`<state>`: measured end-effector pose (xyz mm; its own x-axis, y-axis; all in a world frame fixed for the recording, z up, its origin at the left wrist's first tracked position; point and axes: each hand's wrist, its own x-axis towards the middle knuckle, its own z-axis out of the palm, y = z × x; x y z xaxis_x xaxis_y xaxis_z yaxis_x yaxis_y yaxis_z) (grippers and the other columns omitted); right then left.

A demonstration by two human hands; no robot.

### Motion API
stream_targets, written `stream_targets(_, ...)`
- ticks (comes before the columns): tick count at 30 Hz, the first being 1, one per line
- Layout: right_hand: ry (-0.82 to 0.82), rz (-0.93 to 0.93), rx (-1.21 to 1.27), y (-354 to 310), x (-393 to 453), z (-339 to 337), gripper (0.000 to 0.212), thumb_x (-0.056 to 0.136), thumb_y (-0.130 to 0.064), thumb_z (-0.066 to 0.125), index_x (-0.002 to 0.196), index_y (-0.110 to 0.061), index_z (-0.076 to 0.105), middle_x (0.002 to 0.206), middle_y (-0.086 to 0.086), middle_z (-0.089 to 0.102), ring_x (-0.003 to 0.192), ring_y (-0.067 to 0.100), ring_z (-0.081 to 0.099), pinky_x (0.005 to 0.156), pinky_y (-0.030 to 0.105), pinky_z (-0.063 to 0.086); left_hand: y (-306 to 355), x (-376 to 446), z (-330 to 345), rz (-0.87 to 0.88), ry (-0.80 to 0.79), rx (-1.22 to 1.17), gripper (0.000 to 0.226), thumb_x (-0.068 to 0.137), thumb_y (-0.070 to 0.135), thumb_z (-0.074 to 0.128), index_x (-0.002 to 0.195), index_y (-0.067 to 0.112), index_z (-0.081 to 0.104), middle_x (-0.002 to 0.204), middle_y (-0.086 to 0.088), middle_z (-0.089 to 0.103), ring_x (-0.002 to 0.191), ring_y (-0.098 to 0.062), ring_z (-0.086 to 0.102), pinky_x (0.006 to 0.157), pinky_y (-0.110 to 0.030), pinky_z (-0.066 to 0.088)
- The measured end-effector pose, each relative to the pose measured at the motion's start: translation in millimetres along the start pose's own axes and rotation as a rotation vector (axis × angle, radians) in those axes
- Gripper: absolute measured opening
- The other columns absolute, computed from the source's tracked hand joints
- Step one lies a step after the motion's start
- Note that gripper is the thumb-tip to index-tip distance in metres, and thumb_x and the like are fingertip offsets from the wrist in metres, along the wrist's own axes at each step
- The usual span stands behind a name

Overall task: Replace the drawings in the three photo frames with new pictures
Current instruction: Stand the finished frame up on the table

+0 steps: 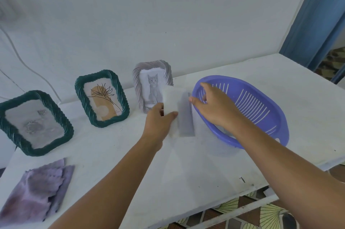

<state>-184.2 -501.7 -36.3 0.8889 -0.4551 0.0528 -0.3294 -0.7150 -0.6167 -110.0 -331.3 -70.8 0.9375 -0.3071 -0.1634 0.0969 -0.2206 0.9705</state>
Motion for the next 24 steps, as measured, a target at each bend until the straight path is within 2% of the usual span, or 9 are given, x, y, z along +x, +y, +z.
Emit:
stream_targets(2,0.059,-0.045,0.089,-15.3,-4.5,-4.1,0.056,0.097,-0.062,0.051,0.140,-0.025,0.048,0.105,-0.007,0.063,0.102,0.016,0.060,0.082,0.035,0.045,8.2,-3.3,-6.9,0.091,0.038,0.027,0.014,0.092,0.015,0.070,0.105,0.020,0.066,0.096,0.000,0.073,0.089,-0.021,0.070,0.075,-0.037,0.059)
stream_targets(4,0.007,-0.056,0.198,-31.6,-8.4,-8.0,0.049,0.097,-0.063,0.050,0.130,-0.027,0.055,0.092,-0.011,0.065,0.093,0.008,0.062,0.081,0.033,0.048,16.4,-7.0,-10.0,0.202,0.068,0.082,0.011,0.093,0.019,0.068,0.103,0.023,0.067,0.093,0.006,0.072,0.086,-0.016,0.068,0.072,-0.030,0.057)
stream_targets(7,-0.125,-0.006,0.375,-48.3,-10.4,-9.6,0.058,0.088,-0.077,0.050,0.127,-0.035,0.056,0.096,-0.011,0.071,0.095,0.007,0.067,0.089,0.034,0.052,26.6,-16.3,-7.6,0.358,0.059,0.163,0.004,0.096,0.022,0.065,0.099,0.024,0.069,0.085,0.012,0.070,0.075,-0.009,0.063,0.060,-0.015,0.045)
stream_targets(9,-0.159,0.020,0.457,-52.7,-8.6,-8.0,0.058,0.084,-0.080,0.054,0.123,-0.038,0.056,0.098,-0.010,0.074,0.092,0.008,0.071,0.091,0.034,0.053,30.5,-22.5,-5.2,0.462,0.024,0.200,0.010,0.099,0.020,0.063,0.098,0.024,0.072,0.087,0.011,0.071,0.078,-0.008,0.065,0.063,-0.014,0.046)
stream_targets(14,-0.059,0.054,0.547,-44.8,1.1,-2.7,0.030,0.088,-0.043,0.058,0.118,-0.038,0.062,0.105,-0.013,0.074,0.098,0.011,0.071,0.093,0.045,0.057,25.4,-24.1,-5.2,0.653,-0.089,0.307,0.020,0.094,0.021,0.071,0.113,0.026,0.076,0.102,0.010,0.071,0.097,-0.012,0.067,0.087,-0.031,0.056)
stream_targets(17,0.001,0.089,0.593,-36.1,7.2,-5.0,0.041,0.086,-0.017,0.049,0.118,-0.037,0.066,0.105,-0.015,0.074,0.102,0.012,0.069,0.090,0.040,0.057,20.5,-23.1,-11.7,0.672,-0.146,0.329,0.030,0.089,0.029,0.077,0.118,0.023,0.075,0.108,0.009,0.069,0.099,-0.009,0.066,0.089,-0.027,0.055)
stream_targets(19,0.002,0.141,0.670,-29.5,10.4,-8.8,0.039,0.090,-0.006,0.049,0.110,-0.032,0.070,0.098,-0.013,0.076,0.098,0.014,0.071,0.083,0.033,0.058,21.0,-21.4,-16.3,0.668,-0.060,0.330,0.027,0.092,0.034,0.073,0.119,0.026,0.073,0.108,0.009,0.067,0.097,-0.006,0.064,0.085,-0.020,0.052)
stream_targets(22,-0.090,0.172,0.686,-20.0,13.4,-12.0,0.031,0.093,-0.005,0.054,0.104,-0.029,0.071,0.098,-0.009,0.078,0.099,0.017,0.072,0.087,0.037,0.058,27.5,-9.0,-22.1,0.474,0.080,0.343,0.035,0.095,0.044,0.066,0.127,0.031,0.062,0.109,0.012,0.061,0.098,-0.003,0.059,0.079,-0.015,0.047)
stream_targets(24,-0.134,0.167,0.651,-16.0,13.7,-13.4,0.026,0.095,-0.009,0.056,0.102,-0.029,0.071,0.098,-0.009,0.077,0.097,0.016,0.072,0.078,0.031,0.056,35.3,0.5,-23.6,0.303,-0.013,0.284,0.032,0.094,0.046,0.067,0.121,0.028,0.065,0.105,0.011,0.068,0.093,-0.005,0.064,0.078,-0.019,0.049)
